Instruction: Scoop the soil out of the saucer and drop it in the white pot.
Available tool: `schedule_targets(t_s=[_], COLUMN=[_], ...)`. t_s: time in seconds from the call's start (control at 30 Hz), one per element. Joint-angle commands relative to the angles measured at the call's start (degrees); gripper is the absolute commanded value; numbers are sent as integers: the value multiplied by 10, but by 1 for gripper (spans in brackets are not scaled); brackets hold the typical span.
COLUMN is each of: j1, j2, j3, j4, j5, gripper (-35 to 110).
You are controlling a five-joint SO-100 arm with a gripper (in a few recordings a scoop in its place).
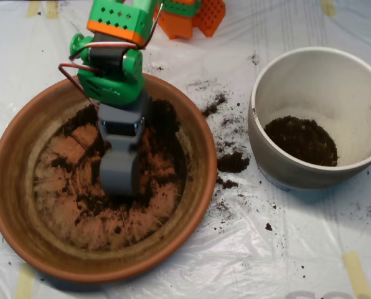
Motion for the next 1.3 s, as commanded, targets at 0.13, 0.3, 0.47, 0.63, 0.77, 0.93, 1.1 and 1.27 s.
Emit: schedule_targets(t_s=[0.13,0.3,0.47,0.63,0.77,0.93,1.1,1.27], j1=[10,4,-4,-34,-96,-193,-256,-318], j2=[4,23,114,383,577,762,872,956], j3=[-33,-12,48,156,225,356,462,537], j4=[-5,-17,-42,-41,-12,-7,-36,-47], j5=[-25,-29,-25,-12,-4,4,-1,-11], gripper=[40,39,40,40,33,3,0,0])
